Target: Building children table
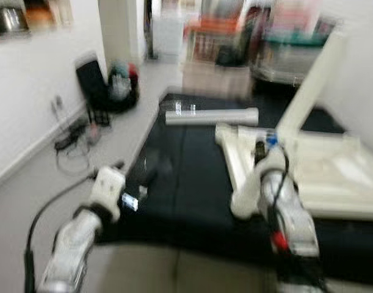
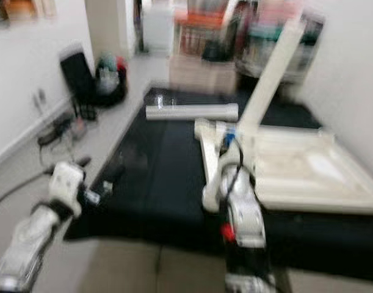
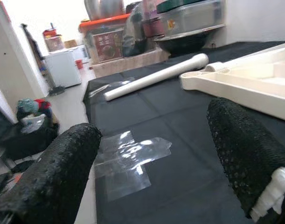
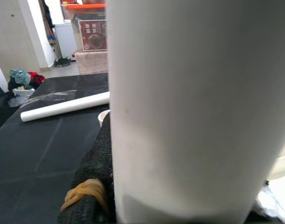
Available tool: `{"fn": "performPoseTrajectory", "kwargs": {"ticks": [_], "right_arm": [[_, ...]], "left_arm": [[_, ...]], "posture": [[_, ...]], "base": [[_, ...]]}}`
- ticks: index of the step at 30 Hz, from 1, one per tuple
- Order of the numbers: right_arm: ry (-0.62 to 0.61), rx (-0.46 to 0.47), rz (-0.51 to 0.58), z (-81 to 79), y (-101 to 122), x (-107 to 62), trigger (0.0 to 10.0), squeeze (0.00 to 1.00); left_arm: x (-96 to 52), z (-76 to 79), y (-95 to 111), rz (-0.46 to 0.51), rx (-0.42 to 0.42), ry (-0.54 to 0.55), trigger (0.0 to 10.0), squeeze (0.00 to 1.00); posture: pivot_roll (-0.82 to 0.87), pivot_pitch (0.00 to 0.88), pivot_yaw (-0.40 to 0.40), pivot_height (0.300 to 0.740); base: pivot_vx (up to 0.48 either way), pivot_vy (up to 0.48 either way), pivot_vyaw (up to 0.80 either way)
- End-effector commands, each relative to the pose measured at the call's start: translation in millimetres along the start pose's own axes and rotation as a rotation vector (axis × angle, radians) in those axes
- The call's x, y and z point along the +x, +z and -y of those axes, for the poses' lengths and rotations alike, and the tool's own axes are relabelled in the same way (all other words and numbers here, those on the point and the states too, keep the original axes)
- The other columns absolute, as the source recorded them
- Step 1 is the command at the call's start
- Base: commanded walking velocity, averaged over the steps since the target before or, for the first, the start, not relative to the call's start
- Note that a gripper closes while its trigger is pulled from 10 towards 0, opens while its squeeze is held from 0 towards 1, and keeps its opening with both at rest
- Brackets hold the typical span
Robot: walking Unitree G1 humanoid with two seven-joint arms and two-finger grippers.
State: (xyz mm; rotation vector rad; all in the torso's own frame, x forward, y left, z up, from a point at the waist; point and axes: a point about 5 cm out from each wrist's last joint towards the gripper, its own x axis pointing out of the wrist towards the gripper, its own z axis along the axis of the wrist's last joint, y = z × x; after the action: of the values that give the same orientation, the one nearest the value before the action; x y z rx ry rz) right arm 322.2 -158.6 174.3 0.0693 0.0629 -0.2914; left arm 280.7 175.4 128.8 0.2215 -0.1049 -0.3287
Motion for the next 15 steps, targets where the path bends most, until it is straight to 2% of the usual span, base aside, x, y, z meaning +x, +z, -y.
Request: {"fn": "performPoseTrajectory", "kwargs": {"ticks": [1, 15], "right_arm": [[-0.087, -0.195, -0.274, 16.8, -56.6, -5.3, 10.0, 0.00], [-0.137, -0.254, -0.257, 18.6, -52.9, -4.2, 10.0, 0.00]], "left_arm": [[2.9, 4.0, 0.6, 0.004, 0.000, -0.015, 10.0, 0.00], [5.2, 3.8, 0.6, 0.006, 0.004, -0.014, 10.0, 0.00]], "posture": [[0.11, 0.000, -0.115, 0.740], [0.11, 0.000, -0.116, 0.740]], "base": [[0.000, 0.000, 0.00], [0.000, 0.000, 0.00]]}}
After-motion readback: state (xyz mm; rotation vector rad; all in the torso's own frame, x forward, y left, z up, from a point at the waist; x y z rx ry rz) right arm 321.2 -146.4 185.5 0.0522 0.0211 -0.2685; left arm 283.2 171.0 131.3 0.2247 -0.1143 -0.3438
